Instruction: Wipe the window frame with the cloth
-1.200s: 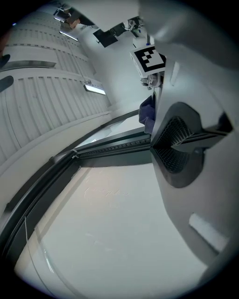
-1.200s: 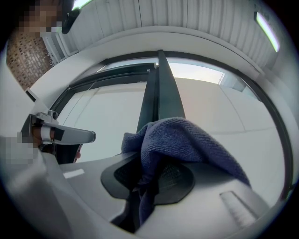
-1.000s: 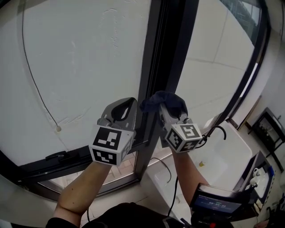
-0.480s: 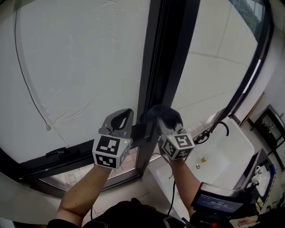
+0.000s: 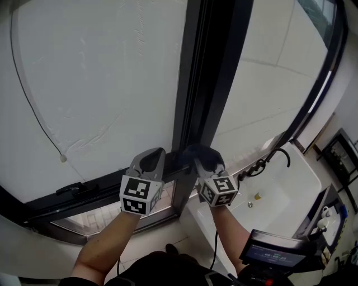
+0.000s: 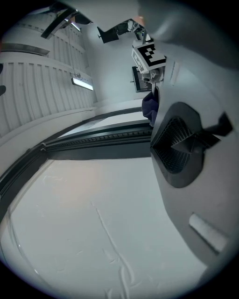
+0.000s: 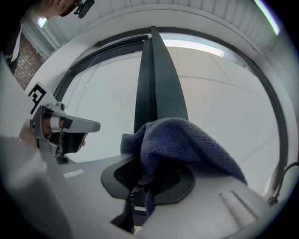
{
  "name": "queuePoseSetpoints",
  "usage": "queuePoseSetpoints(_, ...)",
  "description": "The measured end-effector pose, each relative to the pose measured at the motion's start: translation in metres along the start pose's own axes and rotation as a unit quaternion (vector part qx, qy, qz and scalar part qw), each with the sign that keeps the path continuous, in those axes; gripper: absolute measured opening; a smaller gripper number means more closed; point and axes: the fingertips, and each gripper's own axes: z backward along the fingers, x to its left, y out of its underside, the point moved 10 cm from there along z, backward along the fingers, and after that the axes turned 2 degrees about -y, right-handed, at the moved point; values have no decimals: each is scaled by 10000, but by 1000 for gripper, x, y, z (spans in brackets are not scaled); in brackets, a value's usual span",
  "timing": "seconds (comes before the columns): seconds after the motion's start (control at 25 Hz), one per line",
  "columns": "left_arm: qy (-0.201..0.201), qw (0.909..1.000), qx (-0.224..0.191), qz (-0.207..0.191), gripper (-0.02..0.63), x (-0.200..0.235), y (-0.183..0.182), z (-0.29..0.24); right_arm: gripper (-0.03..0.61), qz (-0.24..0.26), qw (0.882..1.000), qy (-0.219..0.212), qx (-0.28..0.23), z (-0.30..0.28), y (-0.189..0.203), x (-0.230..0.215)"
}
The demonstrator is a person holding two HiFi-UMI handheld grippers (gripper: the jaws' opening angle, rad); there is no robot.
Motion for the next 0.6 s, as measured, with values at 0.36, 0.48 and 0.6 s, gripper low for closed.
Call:
queuePoseSetpoints(0.36,57,9991,406,112,-6,-9,54,-6,69,-74,9988,-21,488,3,39,0)
queuePoseSetpoints(0.48,49,9981,568,232,-6,-10,72,-6,69,-32,9972,-31,749,6,45,3)
queuePoseSetpoints(0.6,23,9973,682,278,-6,-11,84,-8,70,-56,9969,-73,786,4,59,-1)
